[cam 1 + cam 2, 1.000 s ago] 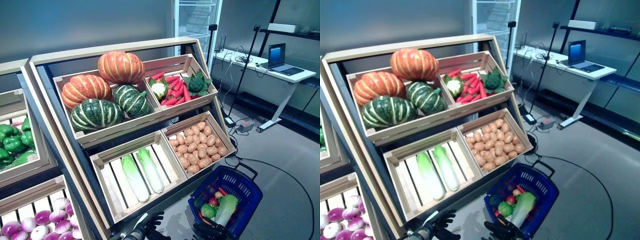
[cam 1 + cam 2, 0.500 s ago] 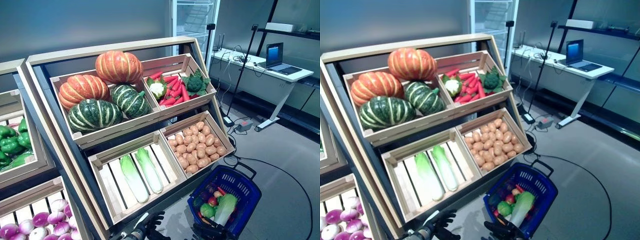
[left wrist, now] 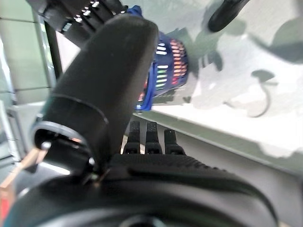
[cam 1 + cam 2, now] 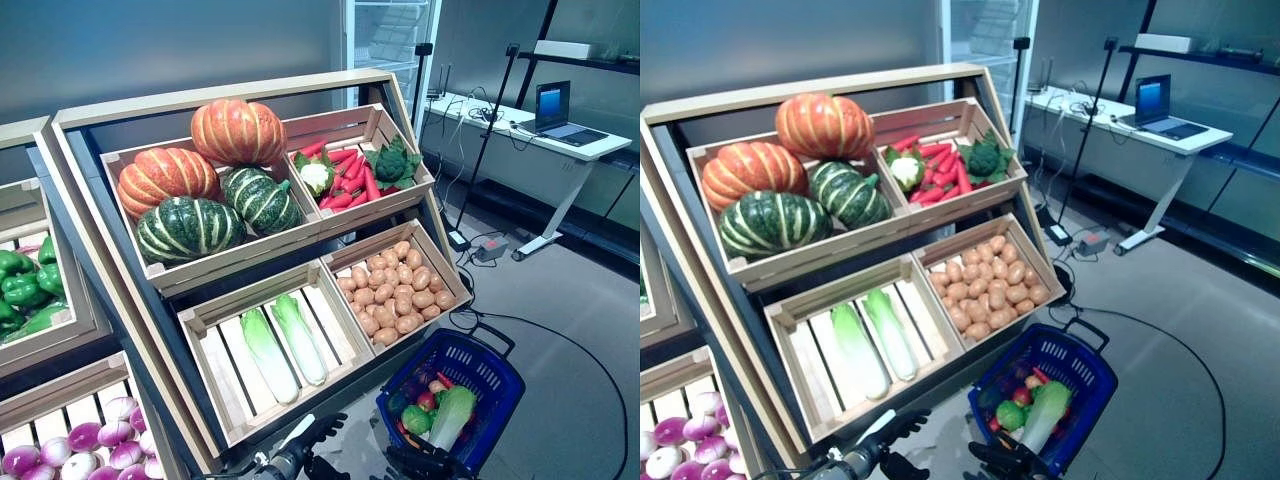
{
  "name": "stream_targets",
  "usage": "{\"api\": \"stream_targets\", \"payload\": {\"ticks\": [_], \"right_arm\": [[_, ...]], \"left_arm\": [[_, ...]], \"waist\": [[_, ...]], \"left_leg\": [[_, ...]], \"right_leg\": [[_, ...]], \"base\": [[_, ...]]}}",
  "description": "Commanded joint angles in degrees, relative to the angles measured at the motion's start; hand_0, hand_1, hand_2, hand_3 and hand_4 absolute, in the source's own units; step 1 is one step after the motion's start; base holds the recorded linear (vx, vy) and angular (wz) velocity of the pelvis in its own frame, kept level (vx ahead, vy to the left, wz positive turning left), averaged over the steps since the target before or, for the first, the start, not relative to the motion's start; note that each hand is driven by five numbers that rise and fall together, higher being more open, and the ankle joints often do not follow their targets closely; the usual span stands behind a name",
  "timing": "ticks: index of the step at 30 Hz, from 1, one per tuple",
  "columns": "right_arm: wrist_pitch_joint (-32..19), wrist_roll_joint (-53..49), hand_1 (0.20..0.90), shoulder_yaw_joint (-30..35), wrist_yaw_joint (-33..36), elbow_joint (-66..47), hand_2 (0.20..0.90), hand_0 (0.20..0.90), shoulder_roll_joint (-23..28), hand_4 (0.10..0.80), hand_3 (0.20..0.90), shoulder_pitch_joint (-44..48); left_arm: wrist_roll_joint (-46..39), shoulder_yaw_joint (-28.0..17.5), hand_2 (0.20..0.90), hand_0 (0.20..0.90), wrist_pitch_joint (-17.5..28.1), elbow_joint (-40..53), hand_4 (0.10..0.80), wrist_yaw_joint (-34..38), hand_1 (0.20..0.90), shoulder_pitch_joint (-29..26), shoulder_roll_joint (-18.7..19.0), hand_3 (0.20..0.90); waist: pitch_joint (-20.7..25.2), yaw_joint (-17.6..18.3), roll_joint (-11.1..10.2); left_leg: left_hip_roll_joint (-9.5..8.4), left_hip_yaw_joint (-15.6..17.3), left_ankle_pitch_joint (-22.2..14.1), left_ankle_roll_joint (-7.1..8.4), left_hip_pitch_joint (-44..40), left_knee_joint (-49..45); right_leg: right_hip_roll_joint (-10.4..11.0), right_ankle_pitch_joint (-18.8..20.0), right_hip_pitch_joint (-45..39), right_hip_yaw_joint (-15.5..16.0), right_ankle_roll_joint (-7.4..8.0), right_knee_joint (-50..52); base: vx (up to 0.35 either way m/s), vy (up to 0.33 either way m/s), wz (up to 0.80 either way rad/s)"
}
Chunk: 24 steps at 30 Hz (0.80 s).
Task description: Put vegetables into the basket
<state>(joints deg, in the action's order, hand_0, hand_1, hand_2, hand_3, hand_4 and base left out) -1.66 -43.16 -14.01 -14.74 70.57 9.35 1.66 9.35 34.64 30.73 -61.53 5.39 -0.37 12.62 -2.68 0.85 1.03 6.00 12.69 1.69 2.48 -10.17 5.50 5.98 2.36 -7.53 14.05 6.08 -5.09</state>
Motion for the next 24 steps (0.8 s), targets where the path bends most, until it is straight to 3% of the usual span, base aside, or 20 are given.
{"api": "stream_targets", "payload": {"ticks": [1, 3, 6, 13, 18, 21, 24], "right_arm": [[0.3, -1.3, 0.9, -0.8, -2.4, 4.4, 0.9, 0.9, -2.4, 0.8, 0.9, 5.3], [0.4, -1.3, 0.9, -0.5, -2.4, 4.4, 0.9, 0.9, -2.1, 0.8, 0.9, 5.4], [0.3, -1.0, 0.9, -0.2, -2.4, 4.5, 0.9, 0.9, -1.5, 0.8, 0.9, 5.6], [0.0, 0.2, 0.9, 0.4, -2.4, 4.6, 0.9, 0.9, -0.8, 0.8, 0.9, 4.5], [0.3, 0.8, 0.9, 0.8, -2.3, 4.1, 0.9, 0.9, -0.7, 0.8, 0.9, 3.4], [0.4, 1.7, 0.9, 0.7, -1.8, 3.6, 0.9, 0.9, -0.5, 0.8, 0.9, 2.4], [0.0, 2.2, 0.9, 0.7, -1.1, 3.8, 0.9, 0.9, -0.1, 0.8, 0.9, 2.4]], "left_arm": [[8.0, 0.2, 0.9, 0.9, 11.6, 6.1, 0.8, 12.4, 0.9, -8.0, 1.1, 0.9], [15.6, 0.6, 0.9, 0.9, 12.1, 9.6, 0.8, 17.5, 0.9, -8.5, 2.7, 0.9], [27.5, 3.4, 0.9, 0.9, 8.1, 17.8, 0.8, 23.2, 0.9, -10.0, 6.7, 0.9], [28.6, 3.3, 0.9, 0.9, -1.1, 31.7, 0.8, 23.0, 0.9, -13.9, 14.6, 0.9], [30.0, 1.4, 0.9, 0.9, -7.3, 33.6, 0.8, 24.3, 0.9, -16.1, 17.3, 0.9], [32.2, -0.4, 0.9, 0.9, -14.5, 30.1, 0.8, 25.4, 0.9, -16.8, 18.5, 0.9], [36.2, -0.2, 0.9, 0.9, -17.6, 25.3, 0.8, 26.7, 0.9, -16.9, 18.5, 0.9]], "waist": [[-2.3, -0.5, -0.5], [-2.4, -0.7, -0.4], [-2.6, -0.6, 0.1], [-2.1, -0.4, 0.9], [-1.7, -0.1, 1.0], [-1.5, 0.2, 1.2], [-1.5, 0.5, 1.3]], "left_leg": [[-3.25, 1.3, -4.0, -1.97, -1.5, -0.5], [-3.27, 1.1, -4.0, -1.93, -1.4, -0.5], [-3.35, 0.8, -3.9, -1.8, -1.0, -0.5], [-3.49, 0.5, -4.0, -1.83, -0.7, -0.5], [-3.47, 0.5, -4.0, -1.73, -0.7, -0.5], [-3.39, 0.7, -4.1, -1.64, -0.9, -0.5], [-3.39, 0.7, -3.8, -1.49, -0.6, -0.5]], "right_leg": [[-1.0, -0.9, -2.7, 0.5, -1.78, 0.1], [-0.9, -0.9, -2.6, 0.6, -1.82, 0.1], [-0.8, -0.8, -2.4, 0.7, -1.76, 0.1], [-0.6, -1.0, -2.2, 0.8, -1.41, 0.1], [-0.5, -0.9, -2.2, 0.7, -1.25, 0.1], [-0.4, -1.0, -2.3, 0.8, -1.07, 0.1], [-0.4, -0.8, -2.0, 0.9, -0.95, 0.1]], "base": [[0.0, 0.0, 0.0], [0.0, 0.0, 0.0], [-0.022, 0.019, 0.02], [-0.001, 0.005, 0.01], [0.008, 0.005, 0.02], [0.0, 0.0, 0.0], [0.0, 0.0, 0.0]]}}
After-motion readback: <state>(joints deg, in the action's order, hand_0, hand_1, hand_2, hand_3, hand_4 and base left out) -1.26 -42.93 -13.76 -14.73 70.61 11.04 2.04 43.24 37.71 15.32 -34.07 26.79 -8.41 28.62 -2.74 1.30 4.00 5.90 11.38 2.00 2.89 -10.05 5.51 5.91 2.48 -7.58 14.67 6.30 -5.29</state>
